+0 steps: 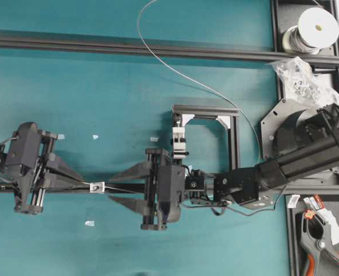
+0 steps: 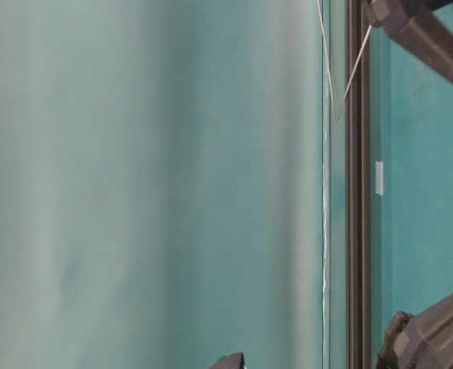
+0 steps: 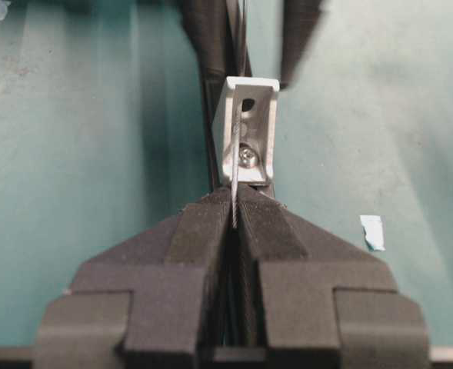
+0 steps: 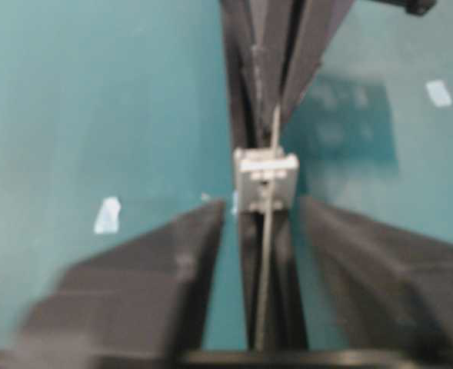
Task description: Insert the wire through the hole in the metal fitting.
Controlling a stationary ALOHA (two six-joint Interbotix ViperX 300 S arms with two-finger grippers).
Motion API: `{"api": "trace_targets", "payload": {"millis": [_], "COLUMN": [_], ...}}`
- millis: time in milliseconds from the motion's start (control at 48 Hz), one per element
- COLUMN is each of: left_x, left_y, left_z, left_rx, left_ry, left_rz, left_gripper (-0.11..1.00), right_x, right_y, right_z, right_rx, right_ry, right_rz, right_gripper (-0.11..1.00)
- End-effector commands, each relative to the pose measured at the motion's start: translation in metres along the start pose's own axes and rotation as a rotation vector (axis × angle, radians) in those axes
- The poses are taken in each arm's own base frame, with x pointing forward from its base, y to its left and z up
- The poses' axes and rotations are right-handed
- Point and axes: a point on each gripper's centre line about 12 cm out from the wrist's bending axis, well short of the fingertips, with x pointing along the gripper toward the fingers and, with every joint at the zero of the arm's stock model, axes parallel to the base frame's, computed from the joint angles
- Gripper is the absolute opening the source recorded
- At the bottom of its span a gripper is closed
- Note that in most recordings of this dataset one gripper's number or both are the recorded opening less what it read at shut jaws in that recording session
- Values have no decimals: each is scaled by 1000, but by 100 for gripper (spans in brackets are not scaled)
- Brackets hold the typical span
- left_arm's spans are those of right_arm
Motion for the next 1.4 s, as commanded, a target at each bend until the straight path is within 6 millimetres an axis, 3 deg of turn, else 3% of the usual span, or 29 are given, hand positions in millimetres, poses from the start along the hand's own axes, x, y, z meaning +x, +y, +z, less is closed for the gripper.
{"api": "trace_targets", "payload": {"millis": [0,63,125,375,626,1084,1376], "left_x": [-4,-9,-14,-36,-53,-105,-107], "left_y": [-3,-4,-6,-17,-15,-16,-17], "left_z": [9,9,10,3,-10,-20,-25], "left_rx": [-3,-2,0,13,12,21,27], "left_ry": [-17,-9,-5,22,61,97,166], "left_rz": [-6,-8,-13,-43,-41,-59,-53], "left_gripper": [-10,-10,-10,-10,-10,-10,-10], "right_x": [-3,-3,-3,-3,-3,-1,-1], "right_y": [6,5,5,5,6,8,8], "right_z": [14,14,14,14,14,16,16], "right_rx": [18,17,20,17,19,23,22], "right_ry": [-33,-29,-27,-24,-24,-24,-25], "right_rz": [21,20,19,20,23,25,26], "right_gripper": [74,90,95,95,95,95,95]}}
